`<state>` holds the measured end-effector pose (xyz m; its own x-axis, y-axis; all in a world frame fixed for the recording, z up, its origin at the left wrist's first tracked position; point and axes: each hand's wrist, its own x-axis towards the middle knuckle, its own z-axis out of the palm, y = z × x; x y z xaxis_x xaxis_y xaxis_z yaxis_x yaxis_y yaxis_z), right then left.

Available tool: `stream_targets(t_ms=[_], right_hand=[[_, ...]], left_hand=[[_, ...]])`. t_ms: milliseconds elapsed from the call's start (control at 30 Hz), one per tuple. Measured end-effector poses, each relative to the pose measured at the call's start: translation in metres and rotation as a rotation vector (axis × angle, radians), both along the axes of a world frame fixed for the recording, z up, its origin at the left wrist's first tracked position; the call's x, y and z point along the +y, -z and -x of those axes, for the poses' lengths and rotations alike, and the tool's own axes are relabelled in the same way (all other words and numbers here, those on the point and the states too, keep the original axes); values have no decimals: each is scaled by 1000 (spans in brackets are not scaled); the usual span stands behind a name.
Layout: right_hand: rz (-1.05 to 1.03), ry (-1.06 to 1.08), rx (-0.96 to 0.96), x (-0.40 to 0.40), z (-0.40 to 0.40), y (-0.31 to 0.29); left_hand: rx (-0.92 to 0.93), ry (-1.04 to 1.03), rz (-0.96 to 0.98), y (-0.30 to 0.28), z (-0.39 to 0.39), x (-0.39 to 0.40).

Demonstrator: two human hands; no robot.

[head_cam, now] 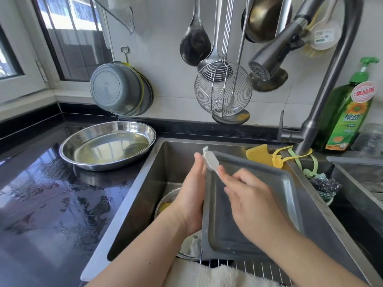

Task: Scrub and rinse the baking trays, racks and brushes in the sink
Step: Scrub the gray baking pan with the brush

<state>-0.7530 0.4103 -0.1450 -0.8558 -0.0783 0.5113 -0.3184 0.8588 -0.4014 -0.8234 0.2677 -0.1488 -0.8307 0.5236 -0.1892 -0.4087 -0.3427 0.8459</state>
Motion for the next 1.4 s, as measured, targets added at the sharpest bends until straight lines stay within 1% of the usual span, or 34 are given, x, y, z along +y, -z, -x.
stream_targets(t_ms=[33, 100, 233, 367, 433, 533, 600, 667, 733, 800, 833, 933, 967, 1000, 1100, 1167, 1300, 1333, 1400], right_hand=[[7, 3, -8, 2, 1, -1], [10, -33, -52, 0, 1, -2], [18, -114, -189, -4, -3, -1], [16, -166, -282, -2, -8, -5], [6, -133, -283, -1, -10, -7], [-23, -56, -249, 0, -4, -8], [-5, -67, -263, 1, -2, -7], [4, -123, -332, 3, -6, -8], [-8, -200, -450, 8, -14, -12], [-24, -259, -555, 11, -21, -18], [-35, -260, -563, 11, -22, -19], [-84, -194, -439, 13, -16, -19], [-84, -195, -434, 13, -14, -19], [-74, -222, -468, 14, -13, -20], [-94, -352, -648, 17, -20, -22], [-120, -350, -637, 18, -25, -21], [-92, -265, -483, 15, -17, -18], [-85, -268, -482, 14, -14, -17], [-75, -316, -556, 15, -14, -16]], left_hand=[[-8, 14, 9, 3, 2, 0], [-36, 37, -32, 2, 3, -2], [-141, 76, -200, -3, 5, -15], [-153, -53, -270, -7, 6, -18], [-156, -82, -256, -10, 4, -16], [-156, -16, -210, -12, 0, -12], [-159, -15, -212, -12, -1, -12], [-164, -38, -216, -11, -1, -14], [-169, -72, -182, -8, 2, -17], [-201, -58, -160, -5, 6, -18], [-199, -60, -162, -4, 7, -17], [-139, -104, -193, 1, 12, -15], [-134, -114, -193, 0, 13, -15], [-130, -125, -187, -1, 15, -16], [-104, -185, -165, 1, 23, -24], [-95, -227, -170, 2, 26, -25], [-69, -232, -149, 7, 23, -18], [-67, -220, -140, 8, 23, -18], [-51, -226, -134, 5, 22, -20]])
